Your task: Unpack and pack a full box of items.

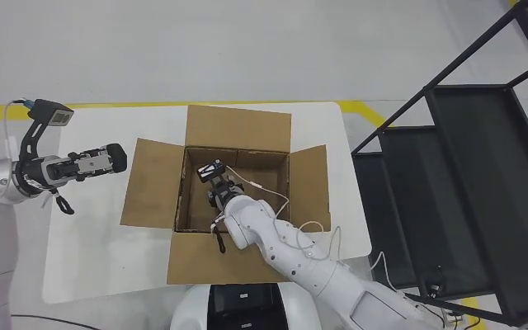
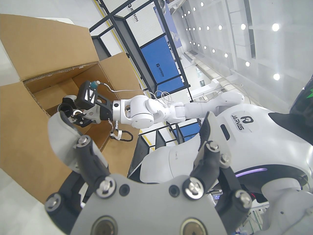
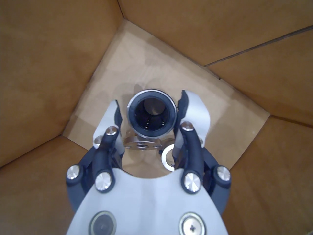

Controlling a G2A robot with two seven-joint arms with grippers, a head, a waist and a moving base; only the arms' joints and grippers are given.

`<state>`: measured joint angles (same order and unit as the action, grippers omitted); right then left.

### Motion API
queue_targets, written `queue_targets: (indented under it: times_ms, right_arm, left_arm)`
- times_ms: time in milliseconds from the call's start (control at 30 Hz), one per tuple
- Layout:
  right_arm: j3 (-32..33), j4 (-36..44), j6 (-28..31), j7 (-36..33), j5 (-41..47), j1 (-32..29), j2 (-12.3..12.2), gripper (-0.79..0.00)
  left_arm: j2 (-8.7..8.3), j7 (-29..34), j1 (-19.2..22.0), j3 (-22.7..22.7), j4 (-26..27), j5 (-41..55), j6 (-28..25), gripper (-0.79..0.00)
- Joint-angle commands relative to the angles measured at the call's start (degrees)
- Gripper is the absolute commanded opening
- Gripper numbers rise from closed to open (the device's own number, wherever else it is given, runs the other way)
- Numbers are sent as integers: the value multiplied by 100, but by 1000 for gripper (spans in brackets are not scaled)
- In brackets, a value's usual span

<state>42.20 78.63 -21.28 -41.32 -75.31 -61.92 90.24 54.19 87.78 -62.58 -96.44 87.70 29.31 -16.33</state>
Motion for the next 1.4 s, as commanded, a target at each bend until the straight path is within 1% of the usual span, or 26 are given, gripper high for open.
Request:
queue_targets:
  times_ms: [0,100,233,300,367,433,567,700,767,833,933,1000,1100,1267,1367]
  right_arm:
    - [86,351,46,-5,-50,-159,-38,0]
    - [248,1071,147,-42,-272,-510,-131,0]
    - [609,2283,523,-57,-191,-1174,-281,0]
    - [852,2884,858,-39,164,-1549,-353,0]
    - [1100,3383,1341,-131,679,-1900,-427,0]
    - [1413,3778,1799,-287,997,-2161,-508,0]
    - [1937,4378,2429,-624,1720,-2657,-637,0]
    - [2478,4718,2889,-1026,2587,-3024,-746,0]
    - [2764,4831,3043,-1192,2858,-3158,-799,0]
    - [2993,4976,3248,-1252,3313,-3326,-843,0]
    - [3405,5174,3514,-1285,3760,-3544,-913,0]
    - [3708,5281,3594,-1227,3893,-3693,-956,0]
    - [4078,5408,3696,-1012,4149,-3909,-1003,0]
    - [4670,5293,3893,-540,4577,-4173,-1065,0]
    - [4940,5154,4052,-158,4830,-4344,-1090,0]
  left_arm:
    - [0,0,0,0,0,0,0,0]
    - [0,0,0,0,0,0,0,0]
    - [0,0,0,0,0,0,0,0]
    - [0,0,0,0,0,0,0,0]
    - [0,0,0,0,0,0,0,0]
    - [0,0,0,0,0,0,0,0]
    - [0,0,0,0,0,0,0,0]
    - [0,0,0,0,0,0,0,0]
    - [-2,-162,-40,9,51,-66,29,0]
    - [-23,-81,-41,18,41,-61,136,0]
    - [-74,-175,68,-143,-330,-320,-13,0]
    - [-108,-409,105,-247,-586,-686,-187,0]
    - [-116,-606,87,-262,-977,-625,-389,0]
    - [-90,-1231,169,23,-1681,-1053,-901,0]
    - [-66,-1651,258,212,-1996,-1305,-1062,0]
